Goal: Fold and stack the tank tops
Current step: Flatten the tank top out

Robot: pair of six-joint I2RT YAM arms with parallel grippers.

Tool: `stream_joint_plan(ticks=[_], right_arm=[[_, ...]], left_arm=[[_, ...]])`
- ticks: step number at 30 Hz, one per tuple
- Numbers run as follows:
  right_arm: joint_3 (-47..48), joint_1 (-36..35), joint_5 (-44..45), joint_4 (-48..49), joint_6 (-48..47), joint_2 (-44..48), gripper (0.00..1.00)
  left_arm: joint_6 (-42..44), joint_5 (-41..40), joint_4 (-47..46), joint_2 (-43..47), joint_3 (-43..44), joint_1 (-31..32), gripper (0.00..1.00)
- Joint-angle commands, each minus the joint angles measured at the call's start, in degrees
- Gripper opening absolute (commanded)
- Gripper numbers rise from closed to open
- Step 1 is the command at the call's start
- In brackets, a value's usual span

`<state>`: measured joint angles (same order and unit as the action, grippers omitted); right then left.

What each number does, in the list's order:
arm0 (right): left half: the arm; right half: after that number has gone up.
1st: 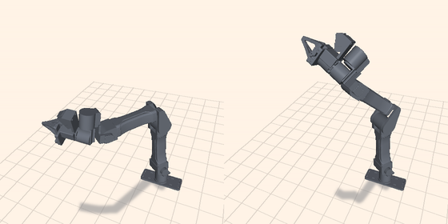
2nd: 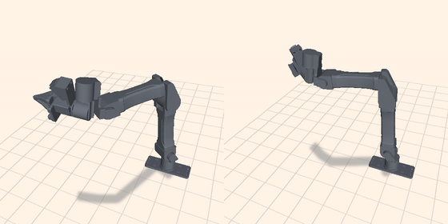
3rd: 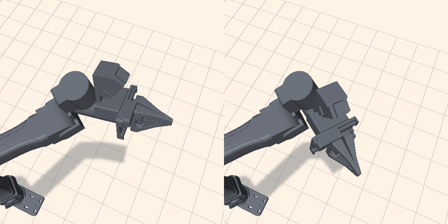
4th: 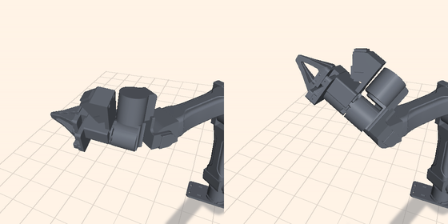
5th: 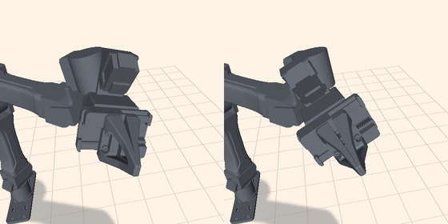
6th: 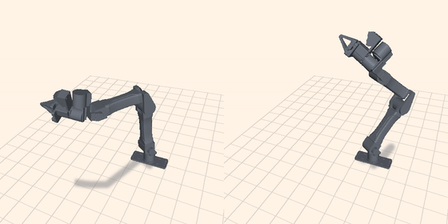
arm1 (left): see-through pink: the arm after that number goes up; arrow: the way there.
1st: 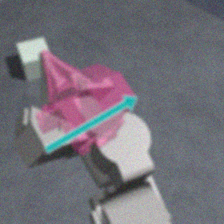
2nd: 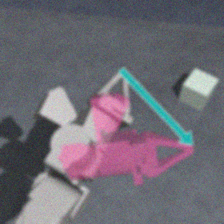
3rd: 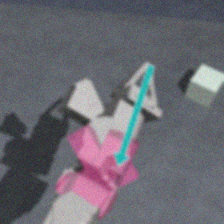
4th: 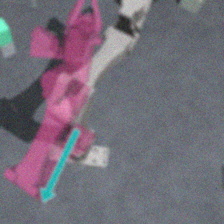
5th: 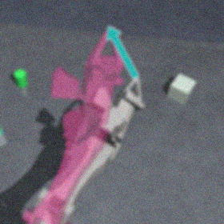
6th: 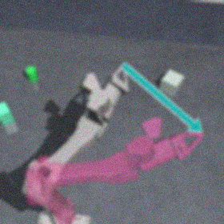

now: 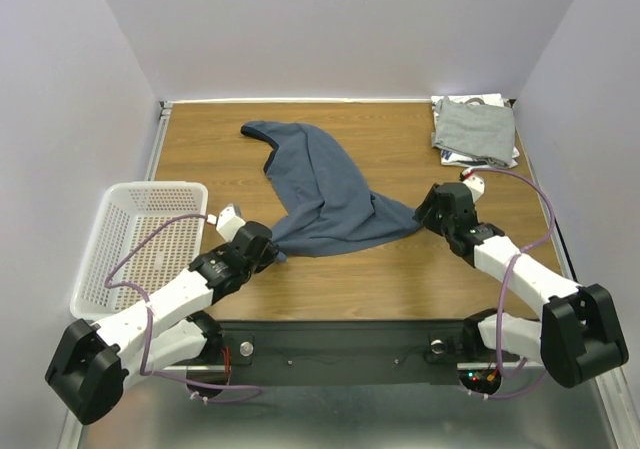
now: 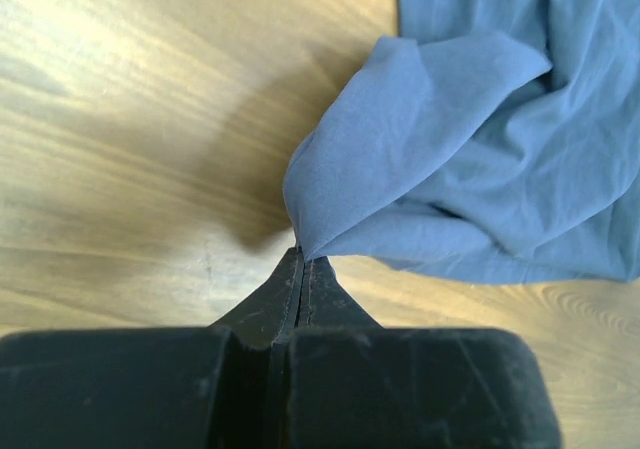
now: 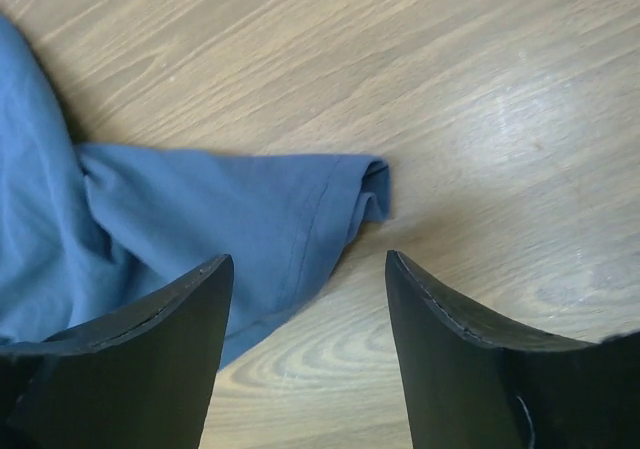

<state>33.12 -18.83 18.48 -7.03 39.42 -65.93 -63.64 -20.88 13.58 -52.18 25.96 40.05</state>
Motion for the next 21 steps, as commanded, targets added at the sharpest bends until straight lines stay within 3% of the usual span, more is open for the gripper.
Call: stream_joint_plan(ticks=[1,5,7,10,14,18,21], right_arm=[[1.68,-0.07,4.72,1.32,-0.40,-1.12,0.68],[2.03,0.46,7.53,1.23,-0.48,-5.08,0.64],[2.73,0.81,6.23,1.23,-0.40,-7.27,0.54],[3.09,0.81,4.55,1.31,-0.48,-8.51,0.46],[2.21,0.81,3.15,2.10,-0.83,-7.72,0.47],[0.89,0.72,-0.54,3.42,0.13,-7.55,0.58],[-0.16,0.73,-2.83,4.30,1.10,-7.55,0.58]], left_arm=[[0.09,0.15,0.91,2.61,-0.82,-0.24,0.00],[0.35,-2.93,5.66,4.37,1.64,-1.29,0.00],[0.97,-3.46,6.54,6.12,1.91,-2.08,0.00],[2.64,-2.76,6.37,7.53,1.91,-4.10,0.00],[4.22,-2.32,6.72,7.71,1.73,-5.95,0.00],[5.80,-1.27,6.72,8.94,2.17,-8.84,0.00],[6.94,-0.56,6.37,9.73,3.31,-9.99,0.00]])
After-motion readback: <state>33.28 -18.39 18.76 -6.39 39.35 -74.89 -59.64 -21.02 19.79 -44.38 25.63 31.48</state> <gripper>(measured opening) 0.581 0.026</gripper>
